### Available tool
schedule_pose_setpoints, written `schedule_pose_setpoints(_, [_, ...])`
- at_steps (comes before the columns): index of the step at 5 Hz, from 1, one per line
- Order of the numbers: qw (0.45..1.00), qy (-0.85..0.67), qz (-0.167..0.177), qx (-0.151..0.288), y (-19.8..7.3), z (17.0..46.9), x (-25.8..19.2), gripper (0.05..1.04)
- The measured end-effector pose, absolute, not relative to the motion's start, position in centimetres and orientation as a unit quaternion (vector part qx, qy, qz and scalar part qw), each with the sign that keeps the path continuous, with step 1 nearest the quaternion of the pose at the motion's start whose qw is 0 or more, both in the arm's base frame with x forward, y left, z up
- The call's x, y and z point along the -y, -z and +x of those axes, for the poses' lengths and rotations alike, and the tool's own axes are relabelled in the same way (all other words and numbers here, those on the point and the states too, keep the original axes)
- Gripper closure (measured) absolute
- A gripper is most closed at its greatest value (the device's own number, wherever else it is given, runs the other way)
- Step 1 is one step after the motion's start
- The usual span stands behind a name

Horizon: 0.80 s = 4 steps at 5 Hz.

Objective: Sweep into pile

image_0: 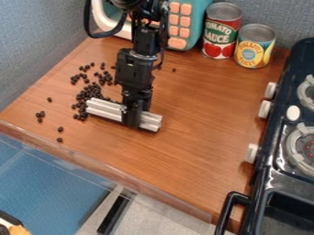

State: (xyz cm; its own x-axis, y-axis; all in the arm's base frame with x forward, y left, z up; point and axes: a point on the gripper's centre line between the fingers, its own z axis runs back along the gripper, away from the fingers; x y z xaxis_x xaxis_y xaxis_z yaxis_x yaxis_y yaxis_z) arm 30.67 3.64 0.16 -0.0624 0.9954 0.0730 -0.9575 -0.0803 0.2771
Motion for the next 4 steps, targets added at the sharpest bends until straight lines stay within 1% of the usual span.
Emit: schedule_pose_setpoints(4, [0.65,-0.745,0.123,-0.09,-0.2,33.2,-4.7,0.702])
